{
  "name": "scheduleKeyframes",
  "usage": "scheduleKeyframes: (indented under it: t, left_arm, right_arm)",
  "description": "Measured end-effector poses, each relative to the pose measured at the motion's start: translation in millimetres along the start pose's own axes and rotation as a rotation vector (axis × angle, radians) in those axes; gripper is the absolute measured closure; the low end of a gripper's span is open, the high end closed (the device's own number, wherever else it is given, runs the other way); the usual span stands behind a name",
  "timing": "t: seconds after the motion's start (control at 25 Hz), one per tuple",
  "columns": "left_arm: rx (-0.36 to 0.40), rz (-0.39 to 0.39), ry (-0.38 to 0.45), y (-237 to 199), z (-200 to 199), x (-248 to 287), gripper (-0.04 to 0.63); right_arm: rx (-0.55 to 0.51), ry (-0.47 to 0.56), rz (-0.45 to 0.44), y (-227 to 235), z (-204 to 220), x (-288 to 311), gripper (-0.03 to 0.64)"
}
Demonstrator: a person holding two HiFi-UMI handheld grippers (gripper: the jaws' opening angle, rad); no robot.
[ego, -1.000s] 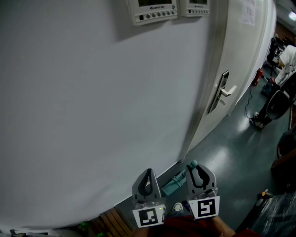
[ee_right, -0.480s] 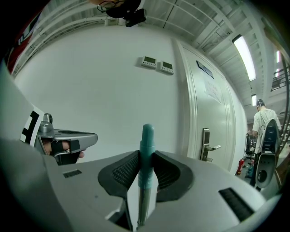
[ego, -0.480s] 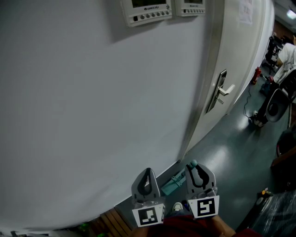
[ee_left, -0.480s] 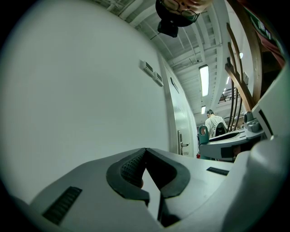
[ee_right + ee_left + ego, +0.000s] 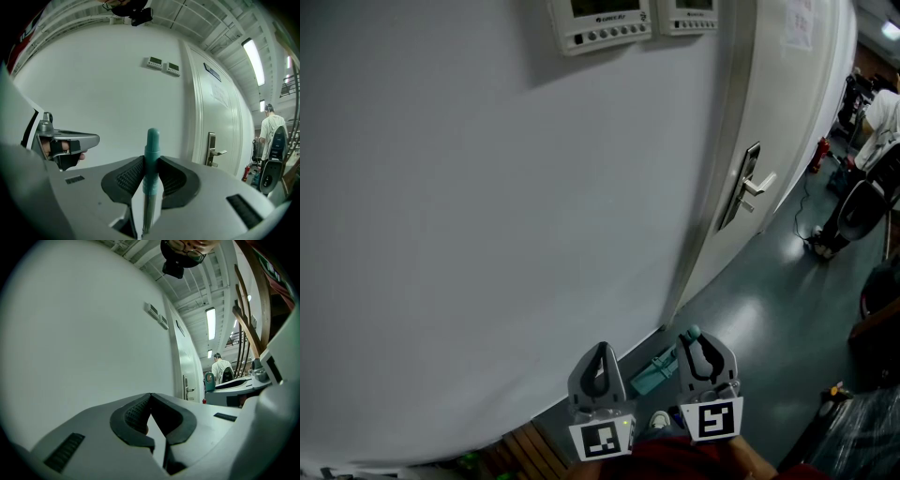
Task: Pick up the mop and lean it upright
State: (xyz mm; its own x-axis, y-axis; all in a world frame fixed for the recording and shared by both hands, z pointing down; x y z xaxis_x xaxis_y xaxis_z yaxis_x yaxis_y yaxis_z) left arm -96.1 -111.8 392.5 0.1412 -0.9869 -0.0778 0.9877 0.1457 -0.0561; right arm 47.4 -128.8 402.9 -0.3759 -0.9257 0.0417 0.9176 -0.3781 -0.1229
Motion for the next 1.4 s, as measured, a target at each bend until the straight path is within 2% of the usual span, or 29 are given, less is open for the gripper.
scheduleKeyframes:
  t: [0.8, 1.4]
  left_arm:
    - [0.007, -0.006, -0.016, 3, 7, -1, 0.581]
    - [0.018, -0.011, -0.021, 3, 10, 6, 0.581]
  right_arm:
    - [0.028, -0.199, 0.019, 1, 93, 5, 0.510]
    - [0.027, -0.190, -0.001, 0, 101, 26, 0.511]
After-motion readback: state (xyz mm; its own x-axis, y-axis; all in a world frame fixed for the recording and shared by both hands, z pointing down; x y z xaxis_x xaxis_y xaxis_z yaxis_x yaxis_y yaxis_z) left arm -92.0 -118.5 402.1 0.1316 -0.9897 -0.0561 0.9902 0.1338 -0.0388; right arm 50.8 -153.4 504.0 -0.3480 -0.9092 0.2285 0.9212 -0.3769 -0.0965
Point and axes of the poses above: the fingertips, and each gripper's own axes: x forward along the fingers, y to its right, z out of its underside, the point moved 1 cm from there along -x, backward along the fingers
